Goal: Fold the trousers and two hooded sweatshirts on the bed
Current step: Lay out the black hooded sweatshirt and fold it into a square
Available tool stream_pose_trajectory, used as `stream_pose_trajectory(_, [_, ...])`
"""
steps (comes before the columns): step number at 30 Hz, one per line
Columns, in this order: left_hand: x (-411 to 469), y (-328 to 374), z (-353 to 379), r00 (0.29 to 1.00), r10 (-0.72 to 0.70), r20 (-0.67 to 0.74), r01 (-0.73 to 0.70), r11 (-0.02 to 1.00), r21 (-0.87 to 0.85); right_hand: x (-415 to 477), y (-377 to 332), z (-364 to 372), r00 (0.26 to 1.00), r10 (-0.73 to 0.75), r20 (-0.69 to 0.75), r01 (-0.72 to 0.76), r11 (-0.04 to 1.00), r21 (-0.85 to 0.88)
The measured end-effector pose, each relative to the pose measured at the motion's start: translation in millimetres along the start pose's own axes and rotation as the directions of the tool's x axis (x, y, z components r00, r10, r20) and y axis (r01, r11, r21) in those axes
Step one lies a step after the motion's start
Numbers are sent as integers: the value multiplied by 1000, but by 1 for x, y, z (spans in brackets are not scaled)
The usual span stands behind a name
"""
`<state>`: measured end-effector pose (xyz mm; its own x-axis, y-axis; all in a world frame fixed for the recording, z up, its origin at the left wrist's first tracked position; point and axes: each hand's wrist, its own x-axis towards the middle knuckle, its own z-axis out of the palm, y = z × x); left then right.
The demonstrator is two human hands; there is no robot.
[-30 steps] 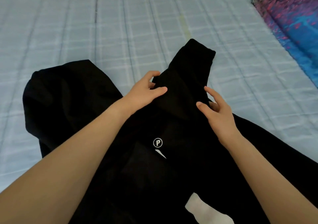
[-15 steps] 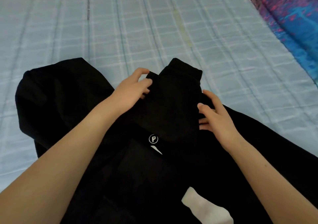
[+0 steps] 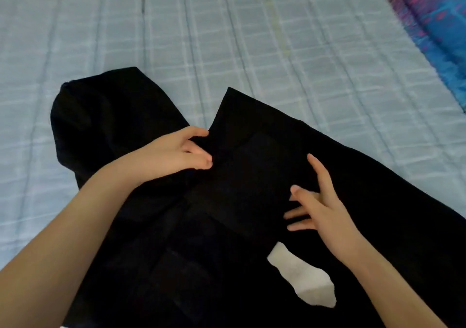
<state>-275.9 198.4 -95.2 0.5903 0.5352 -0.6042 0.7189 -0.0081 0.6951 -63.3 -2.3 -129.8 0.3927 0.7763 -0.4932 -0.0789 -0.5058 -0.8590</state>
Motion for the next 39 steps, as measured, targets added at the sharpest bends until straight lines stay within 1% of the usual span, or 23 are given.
stream_pose_trajectory(2, [15,5,13,993,44,-109,-53,996,-78,17,11,6,996,-9,-90,8,1000,-10])
stream_pose_trajectory(4, [29,9,34,988,76,-133,-85,994,-66,32,17,15,988,-26,-155,26,1000,-5])
stream_pose_trajectory(7, [34,6,62,975,139,-175,-148,988,-39,28,15,26,969,-87,-233,73,995,-67])
stream_pose_trajectory(9, [25,-3,66,965,160,-205,-177,982,-63,12,10,27,954,-135,-267,130,991,-39])
stream_pose_trajectory(10, [18,-9,66,960,171,-222,-187,981,-52,2,7,26,950,-169,-264,167,985,-30])
stream_pose_trajectory(12, [5,-25,65,954,173,-243,-168,985,41,-22,5,28,946,-242,-216,242,970,-27])
stream_pose_trajectory(14, [-7,-41,68,954,159,-255,-136,985,105,-42,10,34,951,-269,-152,269,963,-16])
stream_pose_trajectory(16, [-20,-53,74,942,193,-274,-176,981,85,-53,19,43,965,-225,-133,230,973,21])
stream_pose_trajectory(18, [-32,-61,77,938,208,-278,-213,977,14,-59,29,50,982,-140,-129,155,981,118])
stream_pose_trajectory(20, [-47,-69,76,957,180,-226,-200,977,-69,-63,36,56,994,-55,-92,73,974,213])
stream_pose_trajectory(21, [-55,-73,76,973,154,-173,-171,981,-89,-66,40,59,998,-31,-53,43,969,245])
stream_pose_trajectory(23, [-69,-80,73,990,115,-80,-120,990,-67,-76,45,67,999,-27,45,15,965,261])
stream_pose_trajectory(25, [-80,-84,72,995,85,-50,-90,990,-106,-87,48,76,995,-52,91,31,975,218])
stream_pose_trajectory(26, [-84,-85,73,994,83,-66,-92,985,-146,-92,48,81,993,-65,96,46,981,188])
stream_pose_trajectory(28, [-91,-86,74,984,119,-129,-141,975,-170,-104,46,88,986,-108,129,94,989,114])
stream_pose_trajectory(30, [-101,-91,73,978,172,-116,-192,963,-191,-117,47,93,968,-148,203,148,989,16])
stream_pose_trajectory(32, [-117,-101,66,987,162,20,-156,971,-179,-133,49,95,945,-130,299,141,990,-16])
stream_pose_trajectory(34, [-132,-117,61,976,77,202,-69,996,-48,-148,54,96,924,-120,364,148,988,-49])
stream_pose_trajectory(35, [-137,-124,60,971,35,236,-43,999,30,-155,56,97,930,-123,346,164,982,-92])
stream_pose_trajectory(36, [-139,-131,61,980,9,200,-24,997,73,-160,59,99,950,-139,279,175,979,-108])
stream_pose_trajectory(37, [-139,-135,61,994,-1,105,-7,998,70,-160,62,101,974,-163,159,180,979,-100])
stream_pose_trajectory(38, [-135,-136,62,1000,7,-24,-7,999,40,-156,65,103,985,-173,8,173,981,-87])
stream_pose_trajectory(39, [-129,-134,64,989,29,-145,-29,1000,2,-148,69,106,978,-152,-146,140,986,-90])
